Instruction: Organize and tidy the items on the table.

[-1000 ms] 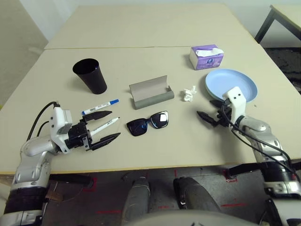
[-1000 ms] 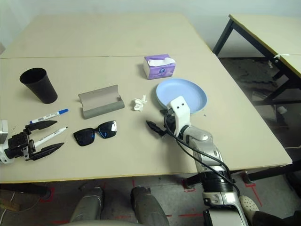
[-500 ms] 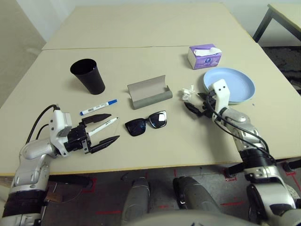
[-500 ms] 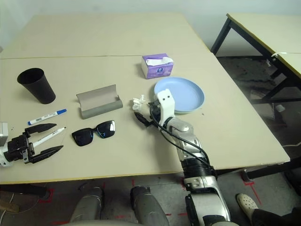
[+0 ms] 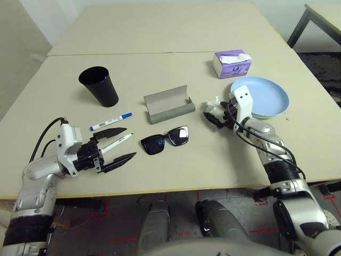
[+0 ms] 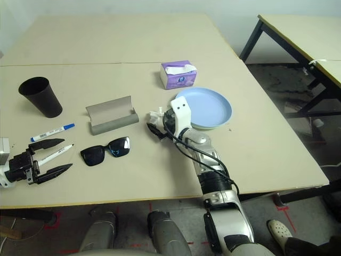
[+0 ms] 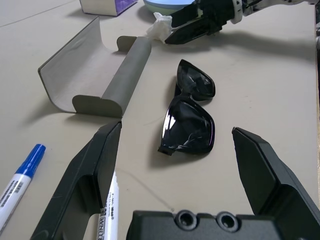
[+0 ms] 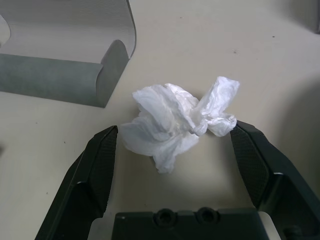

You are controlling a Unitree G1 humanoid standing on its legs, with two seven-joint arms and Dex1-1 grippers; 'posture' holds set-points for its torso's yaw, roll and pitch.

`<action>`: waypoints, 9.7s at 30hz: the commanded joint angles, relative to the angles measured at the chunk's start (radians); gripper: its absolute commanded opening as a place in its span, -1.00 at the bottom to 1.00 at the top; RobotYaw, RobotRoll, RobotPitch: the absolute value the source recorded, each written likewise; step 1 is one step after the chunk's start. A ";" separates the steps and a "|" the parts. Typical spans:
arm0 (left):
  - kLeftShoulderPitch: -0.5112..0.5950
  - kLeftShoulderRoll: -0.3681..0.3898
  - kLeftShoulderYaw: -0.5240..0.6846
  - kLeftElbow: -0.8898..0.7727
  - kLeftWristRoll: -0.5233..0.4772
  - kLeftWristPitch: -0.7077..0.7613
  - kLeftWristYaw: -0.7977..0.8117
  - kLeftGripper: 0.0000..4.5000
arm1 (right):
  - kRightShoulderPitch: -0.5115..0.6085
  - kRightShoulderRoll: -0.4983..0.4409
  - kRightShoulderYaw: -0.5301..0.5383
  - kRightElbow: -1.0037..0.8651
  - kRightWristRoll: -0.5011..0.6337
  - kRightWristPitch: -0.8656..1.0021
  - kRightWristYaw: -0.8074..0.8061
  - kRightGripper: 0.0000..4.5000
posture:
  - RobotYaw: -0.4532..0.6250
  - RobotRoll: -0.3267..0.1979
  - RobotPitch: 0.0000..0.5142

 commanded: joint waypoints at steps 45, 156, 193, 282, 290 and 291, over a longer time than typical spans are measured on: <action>-0.104 -0.059 -0.076 0.157 0.053 -0.071 -0.024 1.00 | -0.097 -0.074 -0.075 -0.186 0.062 0.121 -0.022 -0.99 | -0.23 0.25 -0.47; -0.132 0.003 -0.031 0.227 0.044 -0.092 -0.073 1.00 | -0.571 0.121 0.763 -0.164 -0.083 0.489 0.302 0.98 | -0.22 0.25 -0.41; -0.107 -0.015 -0.027 0.253 0.041 -0.133 -0.075 1.00 | -0.479 0.164 0.761 -0.097 -0.256 0.372 0.430 0.98 | -0.18 0.25 -0.35; -0.104 -0.067 -0.060 0.158 0.044 -0.078 -0.009 1.00 | -0.637 0.222 0.707 -0.084 -0.397 0.403 0.743 0.99 | -0.20 0.25 -0.45; -0.084 -0.039 -0.043 0.138 0.033 -0.065 -0.032 1.00 | -0.616 0.218 0.738 -0.015 -0.421 0.328 0.707 0.99 | -0.18 0.25 -0.42; -0.077 -0.033 -0.040 0.132 0.030 -0.063 -0.036 1.00 | -0.613 0.215 0.744 -0.005 -0.427 0.316 0.703 0.99 | -0.18 0.25 -0.42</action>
